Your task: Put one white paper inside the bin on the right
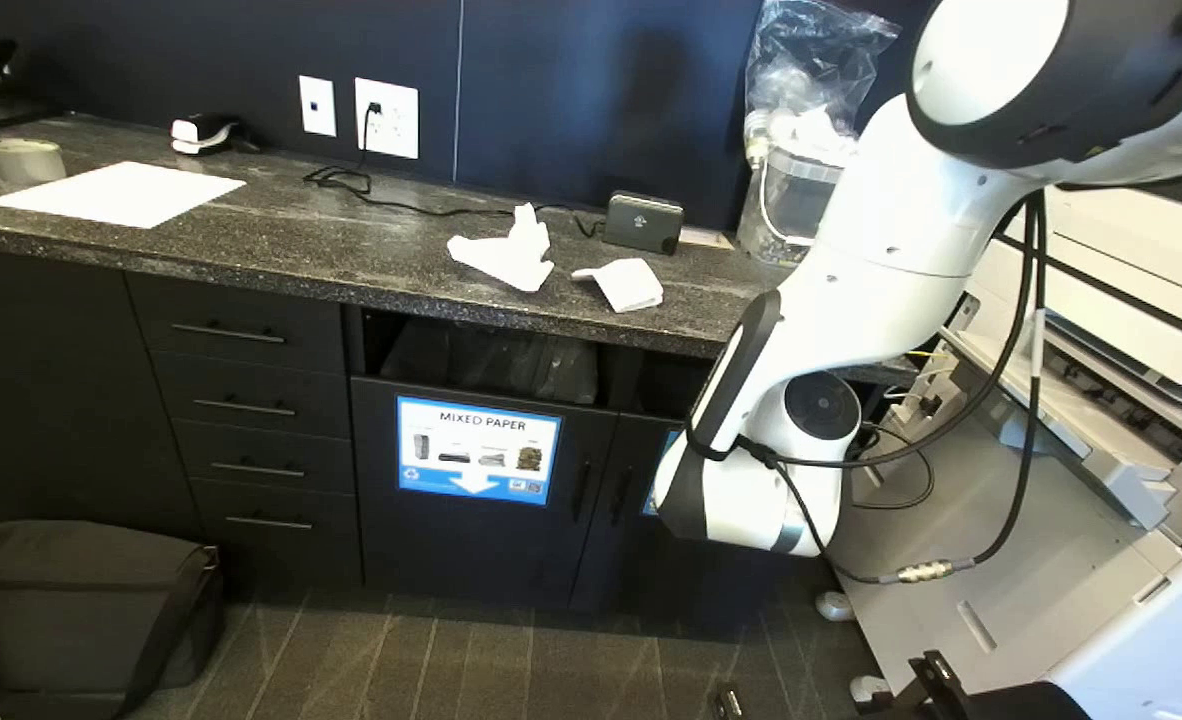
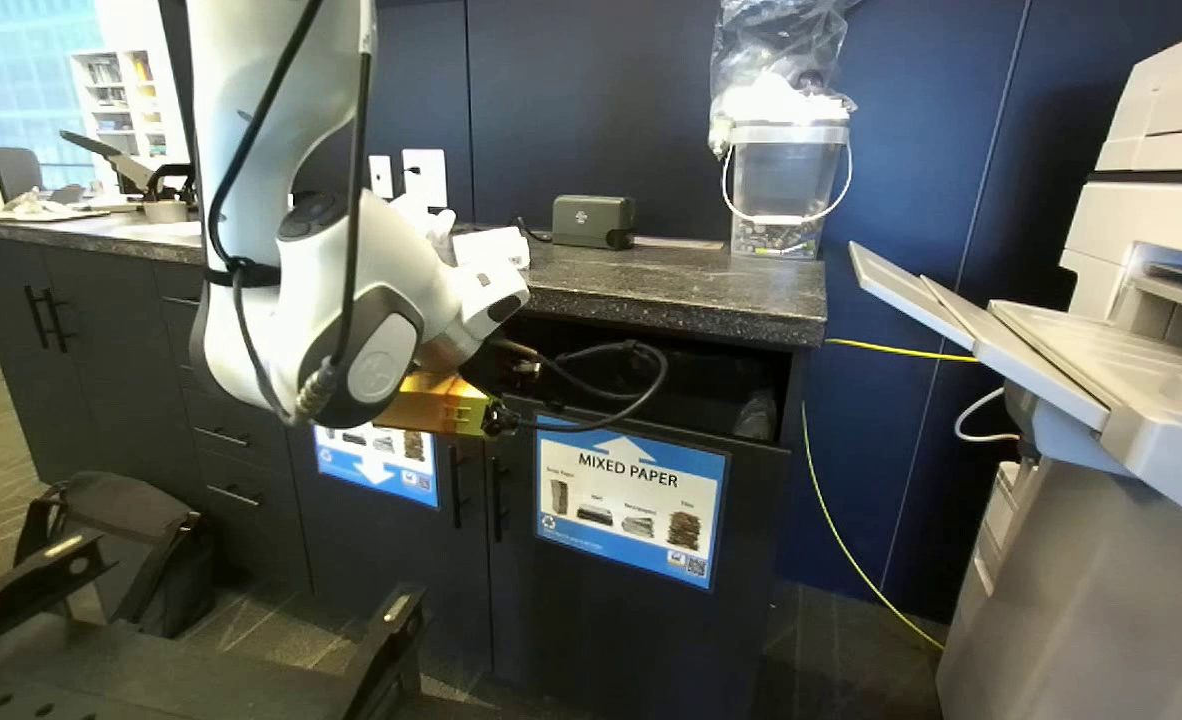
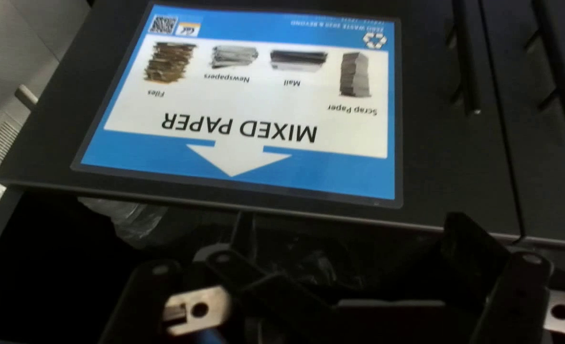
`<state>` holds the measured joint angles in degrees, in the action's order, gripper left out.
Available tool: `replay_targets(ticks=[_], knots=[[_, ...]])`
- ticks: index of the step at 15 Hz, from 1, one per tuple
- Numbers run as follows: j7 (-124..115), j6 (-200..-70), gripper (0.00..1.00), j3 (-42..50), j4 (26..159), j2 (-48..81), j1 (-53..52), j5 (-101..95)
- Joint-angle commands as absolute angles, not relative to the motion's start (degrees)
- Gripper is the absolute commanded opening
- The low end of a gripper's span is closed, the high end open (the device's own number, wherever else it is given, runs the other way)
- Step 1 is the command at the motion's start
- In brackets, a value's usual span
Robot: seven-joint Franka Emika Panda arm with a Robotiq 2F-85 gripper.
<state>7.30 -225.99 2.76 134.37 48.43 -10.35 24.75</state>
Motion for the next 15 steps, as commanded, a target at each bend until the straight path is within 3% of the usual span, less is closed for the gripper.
replay_targets(ticks=[1,5,8,15], knots=[[11.40,-213.29,1.00,5.36,144.32,34.73,-16.22,29.10],[19.90,-199.03,1.00,13.50,149.31,23.00,-29.04,39.81],[28.68,-193.14,1.00,24.55,149.81,19.17,-42.92,50.09],[27.56,-178.17,1.00,54.00,146.78,22.24,-73.82,49.47]])
